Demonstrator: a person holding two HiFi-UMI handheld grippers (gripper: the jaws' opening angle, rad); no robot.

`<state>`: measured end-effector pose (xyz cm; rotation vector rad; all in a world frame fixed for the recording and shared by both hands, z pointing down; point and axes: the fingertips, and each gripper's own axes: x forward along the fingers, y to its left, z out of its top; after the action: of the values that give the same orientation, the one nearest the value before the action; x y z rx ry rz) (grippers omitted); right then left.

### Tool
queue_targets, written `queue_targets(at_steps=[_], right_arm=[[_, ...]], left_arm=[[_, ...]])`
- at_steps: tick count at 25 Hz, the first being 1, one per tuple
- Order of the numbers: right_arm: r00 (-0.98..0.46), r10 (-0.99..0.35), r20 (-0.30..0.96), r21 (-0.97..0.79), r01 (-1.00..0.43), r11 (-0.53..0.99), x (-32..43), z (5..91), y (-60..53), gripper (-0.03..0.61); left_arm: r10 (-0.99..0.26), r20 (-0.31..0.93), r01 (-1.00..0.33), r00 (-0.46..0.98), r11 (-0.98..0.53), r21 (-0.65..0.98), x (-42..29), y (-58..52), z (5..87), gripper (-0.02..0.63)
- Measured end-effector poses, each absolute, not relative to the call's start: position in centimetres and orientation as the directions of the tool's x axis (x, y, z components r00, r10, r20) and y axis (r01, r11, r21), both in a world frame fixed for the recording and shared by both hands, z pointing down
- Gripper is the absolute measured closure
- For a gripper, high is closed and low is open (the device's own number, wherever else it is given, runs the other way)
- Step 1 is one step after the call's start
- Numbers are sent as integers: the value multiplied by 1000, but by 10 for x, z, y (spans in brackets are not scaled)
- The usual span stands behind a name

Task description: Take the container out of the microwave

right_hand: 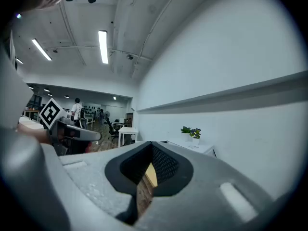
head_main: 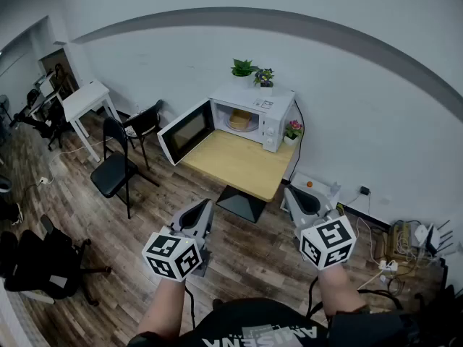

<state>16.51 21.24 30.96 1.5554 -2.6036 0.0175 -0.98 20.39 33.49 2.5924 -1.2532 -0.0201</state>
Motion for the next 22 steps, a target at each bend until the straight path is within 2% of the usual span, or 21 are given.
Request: queue_targets(at_steps=[3, 6, 11, 16, 22], right_arm=[[-458, -884, 99, 44, -885, 463, 171, 309, 211, 574], [-449, -888, 102, 46, -889, 455, 175, 310, 211, 572], [-448, -890, 82, 32, -891, 452, 174, 306, 208, 572], [-463, -883, 81, 16, -885, 466, 159, 307, 207, 572], [-467, -879, 93, 31, -882, 471, 130, 309, 207, 572]], left_arm=[[-783, 87, -778, 616, -588, 221, -10, 204, 328, 614], [-771, 70, -756, 633, -596, 271, -10, 207, 321, 614], [-772, 89, -772, 629, -606, 191, -11, 205, 319, 614], [-769, 121, -777, 627, -606, 172, -25, 201, 332, 612], [-777, 95, -778, 622, -601, 183, -57, 197, 330, 613]])
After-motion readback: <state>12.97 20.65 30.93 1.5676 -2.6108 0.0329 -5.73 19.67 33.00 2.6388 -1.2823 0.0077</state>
